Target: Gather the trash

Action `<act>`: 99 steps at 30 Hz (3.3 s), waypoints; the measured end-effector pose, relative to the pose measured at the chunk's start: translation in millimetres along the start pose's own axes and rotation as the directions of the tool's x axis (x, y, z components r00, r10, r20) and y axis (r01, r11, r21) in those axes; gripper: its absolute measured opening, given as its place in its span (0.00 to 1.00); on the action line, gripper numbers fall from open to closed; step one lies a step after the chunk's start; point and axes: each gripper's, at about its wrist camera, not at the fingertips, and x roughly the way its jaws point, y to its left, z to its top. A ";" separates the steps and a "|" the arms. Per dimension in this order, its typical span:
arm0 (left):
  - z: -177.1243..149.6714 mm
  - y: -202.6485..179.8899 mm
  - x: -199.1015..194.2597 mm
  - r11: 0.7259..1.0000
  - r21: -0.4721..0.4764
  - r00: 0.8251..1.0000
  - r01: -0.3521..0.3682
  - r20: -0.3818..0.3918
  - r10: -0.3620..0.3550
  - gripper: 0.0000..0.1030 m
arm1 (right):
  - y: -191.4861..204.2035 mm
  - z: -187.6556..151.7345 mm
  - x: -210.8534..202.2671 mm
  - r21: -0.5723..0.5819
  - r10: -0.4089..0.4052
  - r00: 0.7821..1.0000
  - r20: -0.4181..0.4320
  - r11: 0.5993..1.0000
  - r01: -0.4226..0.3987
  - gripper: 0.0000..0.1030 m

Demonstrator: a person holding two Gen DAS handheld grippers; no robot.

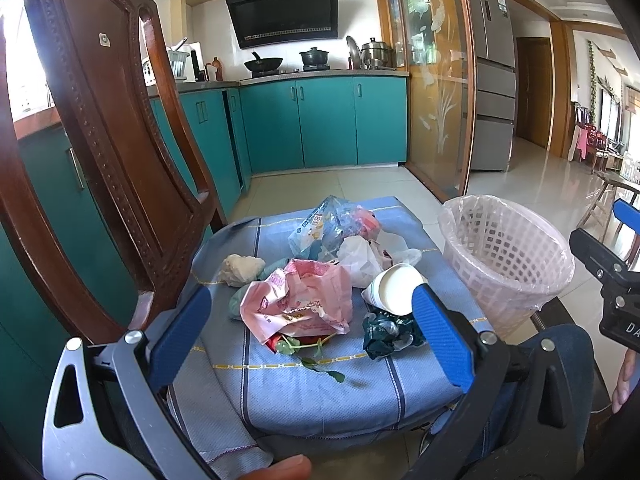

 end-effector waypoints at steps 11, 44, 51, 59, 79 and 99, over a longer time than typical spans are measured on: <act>-1.5 3.1 3.7 1.000 0.000 1.000 -0.012 -0.012 0.012 0.97 | 1.9 -2.8 7.1 0.012 0.021 1.000 -0.022 1.000 -0.021 0.97; 10.4 73.5 112.1 0.986 -0.114 0.970 -0.121 -0.223 0.093 0.77 | 50.4 21.6 170.8 -0.107 0.711 0.633 -0.306 0.635 -0.765 0.89; 17.8 64.5 118.5 0.991 -0.109 0.975 -0.082 -0.212 0.058 0.87 | 85.6 -12.7 163.3 -0.191 0.631 0.632 -0.449 0.624 -0.758 0.89; 17.1 51.3 133.2 0.998 -0.059 0.966 0.000 -0.258 -0.015 0.91 | 102.6 -20.4 171.7 -0.202 0.589 0.636 -0.498 0.635 -0.746 0.52; 21.7 69.0 132.6 0.993 -0.112 0.980 -0.023 -0.200 0.000 0.25 | 43.3 17.9 154.9 -0.115 0.699 0.663 -0.269 0.660 -0.742 0.49; 109.9 -63.7 138.1 0.941 -0.079 0.938 0.329 -0.092 -0.335 0.25 | -163.5 -8.7 183.0 0.432 0.254 0.957 -0.137 0.885 -0.173 0.49</act>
